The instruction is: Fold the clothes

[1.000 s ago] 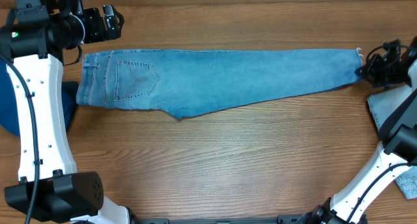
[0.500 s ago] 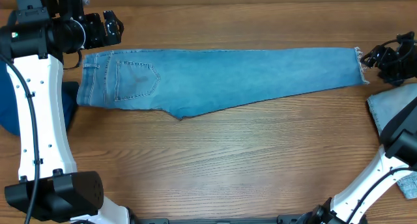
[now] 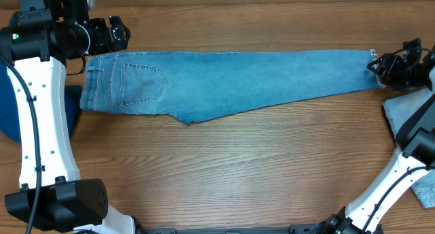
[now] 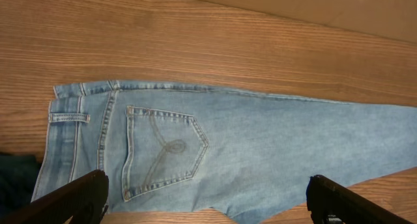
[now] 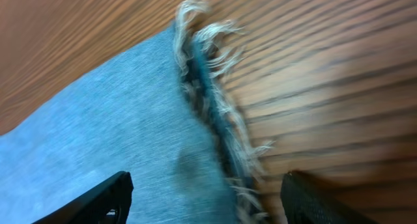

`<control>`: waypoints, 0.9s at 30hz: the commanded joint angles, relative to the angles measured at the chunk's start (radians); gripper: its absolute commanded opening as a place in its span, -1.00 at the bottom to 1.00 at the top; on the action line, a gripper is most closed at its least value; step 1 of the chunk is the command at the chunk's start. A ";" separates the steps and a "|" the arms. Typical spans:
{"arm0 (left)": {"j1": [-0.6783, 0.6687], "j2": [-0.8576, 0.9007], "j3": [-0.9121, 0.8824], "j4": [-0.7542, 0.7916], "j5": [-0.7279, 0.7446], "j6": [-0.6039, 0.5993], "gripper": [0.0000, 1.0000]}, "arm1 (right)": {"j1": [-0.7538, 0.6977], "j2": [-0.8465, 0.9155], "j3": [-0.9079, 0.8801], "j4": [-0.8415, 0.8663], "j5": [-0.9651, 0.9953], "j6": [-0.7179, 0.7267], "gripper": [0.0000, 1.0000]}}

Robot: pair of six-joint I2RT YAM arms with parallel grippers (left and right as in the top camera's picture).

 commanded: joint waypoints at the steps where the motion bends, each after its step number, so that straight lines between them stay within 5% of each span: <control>1: -0.005 -0.001 0.008 -0.003 -0.006 0.019 1.00 | 0.002 0.092 -0.003 -0.048 -0.059 -0.045 0.51; 5: -0.005 -0.001 0.008 -0.003 -0.006 0.019 1.00 | 0.001 0.094 -0.002 -0.105 -0.085 -0.092 0.24; 8: -0.010 -0.001 0.008 -0.008 -0.005 0.019 1.00 | -0.002 0.093 0.000 -0.106 -0.080 -0.084 -0.52; 11: -0.010 -0.001 0.008 -0.012 -0.005 0.019 1.00 | -0.002 0.091 0.019 -0.105 -0.065 -0.031 -0.92; 27: -0.010 -0.001 0.008 -0.006 -0.005 0.019 1.00 | -0.039 -0.119 0.341 -0.262 0.076 0.070 -0.92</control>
